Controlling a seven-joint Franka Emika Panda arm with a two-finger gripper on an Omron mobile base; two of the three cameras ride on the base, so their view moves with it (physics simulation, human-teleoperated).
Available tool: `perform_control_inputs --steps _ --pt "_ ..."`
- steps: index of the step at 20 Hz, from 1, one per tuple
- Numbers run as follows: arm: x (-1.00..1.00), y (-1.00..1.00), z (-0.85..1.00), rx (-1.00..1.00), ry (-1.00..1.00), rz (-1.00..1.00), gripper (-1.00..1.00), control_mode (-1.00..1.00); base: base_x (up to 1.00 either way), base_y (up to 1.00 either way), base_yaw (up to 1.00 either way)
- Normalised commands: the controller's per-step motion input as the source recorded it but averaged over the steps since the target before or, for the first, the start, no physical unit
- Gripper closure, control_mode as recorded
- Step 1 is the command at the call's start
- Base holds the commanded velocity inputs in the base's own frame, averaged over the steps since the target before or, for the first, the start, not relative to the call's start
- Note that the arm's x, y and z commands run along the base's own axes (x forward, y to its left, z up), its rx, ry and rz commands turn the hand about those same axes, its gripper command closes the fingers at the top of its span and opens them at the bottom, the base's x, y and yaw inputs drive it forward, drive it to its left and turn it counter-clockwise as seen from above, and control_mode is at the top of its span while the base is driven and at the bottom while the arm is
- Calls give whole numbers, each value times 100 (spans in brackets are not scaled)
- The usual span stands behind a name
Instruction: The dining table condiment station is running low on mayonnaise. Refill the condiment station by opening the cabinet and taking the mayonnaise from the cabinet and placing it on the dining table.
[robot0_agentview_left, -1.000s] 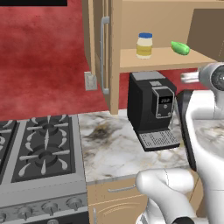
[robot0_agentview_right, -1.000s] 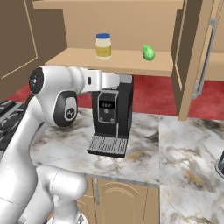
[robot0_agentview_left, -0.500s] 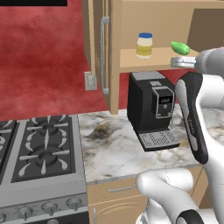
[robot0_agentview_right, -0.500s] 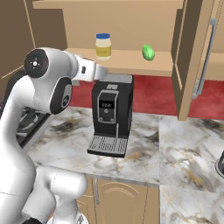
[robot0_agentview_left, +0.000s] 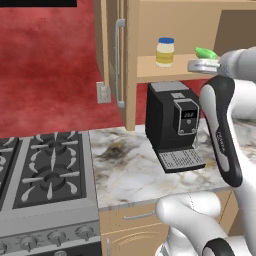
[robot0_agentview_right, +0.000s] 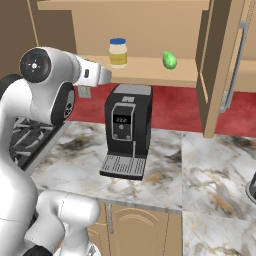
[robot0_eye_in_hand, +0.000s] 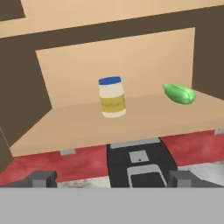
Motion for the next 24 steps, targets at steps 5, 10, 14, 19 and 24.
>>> perform_control_inputs --steps 5,10,14,19,24 --pt "50 11 -4 0 10 5 -100 -100 0 0 0" --pt "53 4 0 0 3 0 -100 -100 0 0 0" --pt "34 0 1 0 0 0 -100 -100 0 0 0" --pt "34 8 18 -4 -4 0 -100 -100 0 0 0" --pt "20 4 35 -14 -15 0 -100 -100 0 0 0"
